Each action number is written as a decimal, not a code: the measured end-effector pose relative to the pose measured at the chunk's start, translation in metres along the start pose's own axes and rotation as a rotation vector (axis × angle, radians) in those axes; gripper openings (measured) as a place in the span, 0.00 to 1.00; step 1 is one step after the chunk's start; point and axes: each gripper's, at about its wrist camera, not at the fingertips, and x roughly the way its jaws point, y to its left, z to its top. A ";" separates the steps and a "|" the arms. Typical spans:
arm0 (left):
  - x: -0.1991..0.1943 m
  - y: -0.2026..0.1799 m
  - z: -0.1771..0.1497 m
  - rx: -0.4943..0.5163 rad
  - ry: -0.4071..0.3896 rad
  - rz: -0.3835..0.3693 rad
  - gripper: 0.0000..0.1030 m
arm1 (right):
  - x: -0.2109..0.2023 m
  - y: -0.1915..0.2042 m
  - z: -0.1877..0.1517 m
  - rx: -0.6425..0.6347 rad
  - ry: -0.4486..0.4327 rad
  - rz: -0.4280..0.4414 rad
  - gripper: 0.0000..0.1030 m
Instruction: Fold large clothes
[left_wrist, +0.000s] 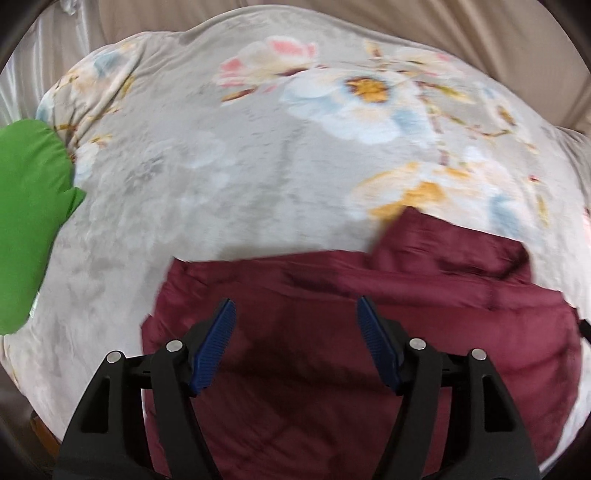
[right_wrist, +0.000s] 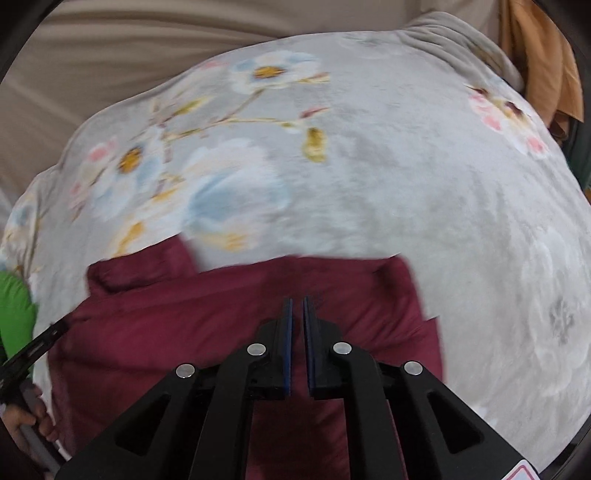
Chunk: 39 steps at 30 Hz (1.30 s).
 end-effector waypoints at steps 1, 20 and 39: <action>-0.004 -0.005 -0.002 0.007 0.001 -0.007 0.64 | -0.003 0.008 -0.004 -0.015 0.005 0.018 0.07; -0.016 0.128 -0.058 -0.345 0.076 -0.043 0.70 | 0.037 0.146 -0.018 -0.260 0.168 0.208 0.12; 0.010 0.132 -0.106 -0.479 0.140 -0.374 0.30 | 0.094 0.155 -0.010 -0.278 0.199 0.158 0.00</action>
